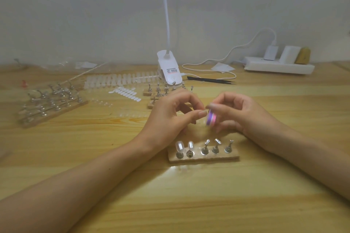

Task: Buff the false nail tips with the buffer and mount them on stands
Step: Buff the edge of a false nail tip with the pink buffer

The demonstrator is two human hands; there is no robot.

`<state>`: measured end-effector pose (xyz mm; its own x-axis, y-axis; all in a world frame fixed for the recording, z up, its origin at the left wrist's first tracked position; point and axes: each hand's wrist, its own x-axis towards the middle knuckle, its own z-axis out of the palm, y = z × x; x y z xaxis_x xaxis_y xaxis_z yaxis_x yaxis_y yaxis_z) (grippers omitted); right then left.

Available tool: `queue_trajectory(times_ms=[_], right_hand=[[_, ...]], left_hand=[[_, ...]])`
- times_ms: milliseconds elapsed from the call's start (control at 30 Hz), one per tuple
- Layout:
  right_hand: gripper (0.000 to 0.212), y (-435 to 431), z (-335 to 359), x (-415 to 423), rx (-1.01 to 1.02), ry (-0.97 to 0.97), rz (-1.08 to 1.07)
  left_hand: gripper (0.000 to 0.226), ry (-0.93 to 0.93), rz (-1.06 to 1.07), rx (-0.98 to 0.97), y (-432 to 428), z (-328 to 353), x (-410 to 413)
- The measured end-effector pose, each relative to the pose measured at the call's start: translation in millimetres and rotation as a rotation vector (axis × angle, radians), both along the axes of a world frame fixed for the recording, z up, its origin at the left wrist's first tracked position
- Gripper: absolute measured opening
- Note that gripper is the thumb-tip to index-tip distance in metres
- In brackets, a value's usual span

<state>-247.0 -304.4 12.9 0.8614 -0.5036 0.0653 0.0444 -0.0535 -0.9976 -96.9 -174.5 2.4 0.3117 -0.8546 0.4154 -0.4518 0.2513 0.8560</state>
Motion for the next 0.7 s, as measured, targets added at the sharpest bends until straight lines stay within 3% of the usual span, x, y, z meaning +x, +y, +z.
queue_trajectory(times_ms=[67, 200, 300, 400, 533, 700], right_hand=[[0.018, -2.9, 0.6, -1.2, 0.085, -0.052, -0.066], [0.014, 1.3, 1.7, -0.6, 0.005, 0.026, 0.05], [0.017, -3.1, 1.2, -0.9, 0.116, -0.062, -0.065], [0.012, 0.5, 2.2, -1.3, 0.014, 0.025, 0.057], [0.02, -4.0, -1.1, -1.3, 0.074, -0.053, -0.072], [0.015, 0.2, 1.4, -1.6, -0.025, 0.038, 0.059]], left_hand=[[0.011, 0.013, -0.004, 0.007, -0.3, -0.6, 0.1], [0.01, 0.0, -0.005, 0.001, -0.7, -0.8, 0.1], [0.01, -0.011, -0.011, 0.008, -1.1, -1.2, -0.1], [0.01, -0.001, 0.0, 0.001, -0.8, -1.4, 0.6], [0.01, -0.026, -0.009, -0.001, -0.8, -1.4, 0.1], [0.009, -0.043, -0.001, -0.012, 0.4, -0.4, -0.4]])
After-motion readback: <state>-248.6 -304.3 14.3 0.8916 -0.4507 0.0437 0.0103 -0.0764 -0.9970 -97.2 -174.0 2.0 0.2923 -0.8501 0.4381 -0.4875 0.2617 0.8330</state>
